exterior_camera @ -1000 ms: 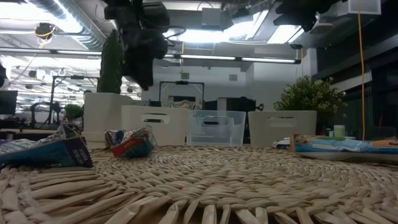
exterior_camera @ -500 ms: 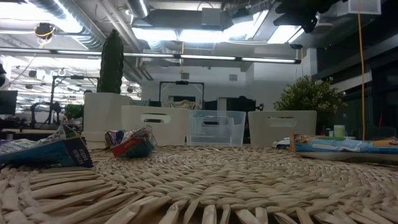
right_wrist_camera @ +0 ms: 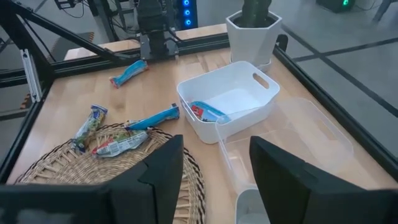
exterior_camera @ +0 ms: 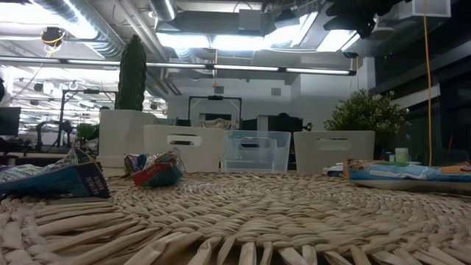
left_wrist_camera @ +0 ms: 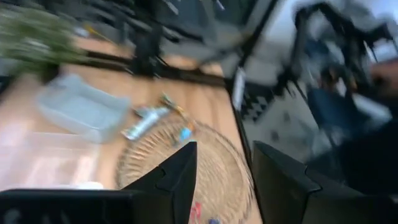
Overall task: Pick and place Granola Bars by type
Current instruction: Put the red granola bar into the white bin
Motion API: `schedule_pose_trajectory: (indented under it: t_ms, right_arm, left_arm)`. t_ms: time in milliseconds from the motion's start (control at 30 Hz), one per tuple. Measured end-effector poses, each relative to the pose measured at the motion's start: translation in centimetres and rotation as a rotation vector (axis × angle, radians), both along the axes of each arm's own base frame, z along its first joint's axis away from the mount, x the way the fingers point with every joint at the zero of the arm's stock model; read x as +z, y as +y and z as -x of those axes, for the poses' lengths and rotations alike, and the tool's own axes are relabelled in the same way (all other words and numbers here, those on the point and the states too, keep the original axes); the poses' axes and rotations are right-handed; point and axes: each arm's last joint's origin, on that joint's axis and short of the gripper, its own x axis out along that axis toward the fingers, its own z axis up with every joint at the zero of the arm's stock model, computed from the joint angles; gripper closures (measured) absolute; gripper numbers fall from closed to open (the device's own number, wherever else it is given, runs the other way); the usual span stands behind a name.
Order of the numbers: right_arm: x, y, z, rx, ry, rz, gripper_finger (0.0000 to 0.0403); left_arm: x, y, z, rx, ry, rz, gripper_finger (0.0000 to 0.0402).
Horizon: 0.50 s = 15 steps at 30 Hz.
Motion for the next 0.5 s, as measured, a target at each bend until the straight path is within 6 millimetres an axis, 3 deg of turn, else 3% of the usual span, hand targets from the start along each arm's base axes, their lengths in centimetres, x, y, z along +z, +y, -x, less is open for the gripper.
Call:
schedule_pose_trajectory:
  t_ms: [233, 500]
  right_arm:
    - [0.0, 0.0, 0.0, 0.013, 0.002, 0.030, 0.0216]
    - [0.1, 0.0, 0.0, 0.021, 0.000, 0.050, 0.0216]
  left_arm:
    - [-3.9, -1.5, -7.9, -0.221, 0.186, -0.114, 0.0253]
    - [-7.0, -1.6, -11.6, -0.361, 0.385, -0.311, 0.0257]
